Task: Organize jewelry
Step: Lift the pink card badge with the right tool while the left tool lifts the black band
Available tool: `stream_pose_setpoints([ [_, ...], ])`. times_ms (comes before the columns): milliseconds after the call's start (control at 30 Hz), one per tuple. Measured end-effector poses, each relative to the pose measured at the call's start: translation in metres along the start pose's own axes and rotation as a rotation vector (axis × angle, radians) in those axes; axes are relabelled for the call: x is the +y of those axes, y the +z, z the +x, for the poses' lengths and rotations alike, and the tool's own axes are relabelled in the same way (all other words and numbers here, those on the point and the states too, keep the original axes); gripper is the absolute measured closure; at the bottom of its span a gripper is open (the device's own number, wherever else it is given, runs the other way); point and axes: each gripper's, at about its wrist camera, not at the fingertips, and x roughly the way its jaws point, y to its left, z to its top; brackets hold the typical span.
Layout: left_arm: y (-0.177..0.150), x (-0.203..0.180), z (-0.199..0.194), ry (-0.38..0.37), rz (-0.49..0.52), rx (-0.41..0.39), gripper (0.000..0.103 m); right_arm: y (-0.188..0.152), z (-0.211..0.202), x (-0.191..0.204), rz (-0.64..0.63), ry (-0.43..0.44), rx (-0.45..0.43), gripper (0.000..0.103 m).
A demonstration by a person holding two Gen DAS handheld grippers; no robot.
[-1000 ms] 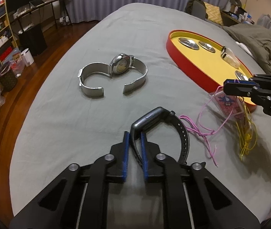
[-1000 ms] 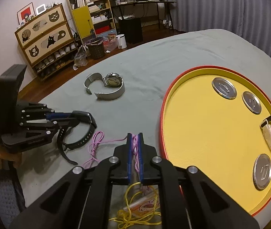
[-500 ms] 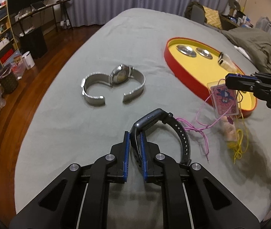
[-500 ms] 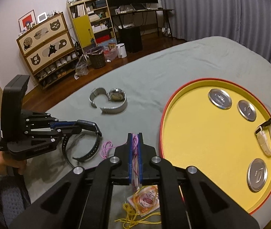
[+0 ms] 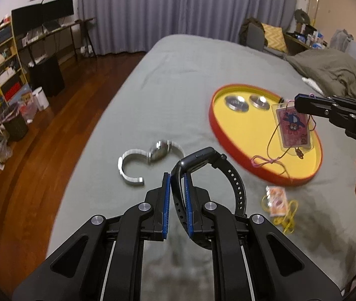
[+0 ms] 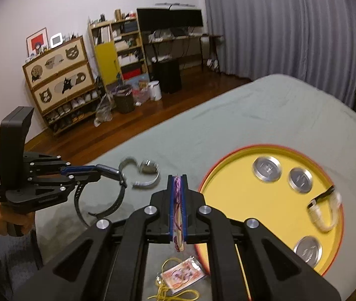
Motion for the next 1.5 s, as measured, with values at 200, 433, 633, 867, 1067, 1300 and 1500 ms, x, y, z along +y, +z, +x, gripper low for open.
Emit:
stream_pose_setpoints([
  [200, 0.033, -0.009, -0.019, -0.008, 0.01, -0.046, 0.093, 0.028, -0.02, -0.008, -0.009, -0.03, -0.062, 0.098],
  [433, 0.069, -0.031, -0.026, -0.033, 0.039, -0.075, 0.093, 0.054, -0.042, -0.027, -0.008, -0.068, -0.119, 0.098],
  [633, 0.101, -0.058, -0.011, -0.06, 0.07, -0.075, 0.093, 0.062, -0.047, -0.051, 0.006, -0.099, -0.136, 0.098],
  [867, 0.136, -0.088, 0.021, -0.106, 0.102, -0.067, 0.093, 0.063, -0.043, -0.083, 0.035, -0.134, -0.132, 0.098],
  [1067, 0.154, -0.109, 0.06, -0.148, 0.122, -0.04, 0.093, 0.061, -0.034, -0.109, 0.064, -0.156, -0.114, 0.098],
  [1300, 0.155, -0.124, 0.113, -0.191, 0.139, 0.019, 0.093, 0.052, -0.009, -0.131, 0.097, -0.166, -0.076, 0.098],
  [1500, 0.149, -0.139, 0.153, -0.209, 0.169, 0.071, 0.093, 0.029, 0.02, -0.149, 0.133, -0.166, -0.018, 0.098],
])
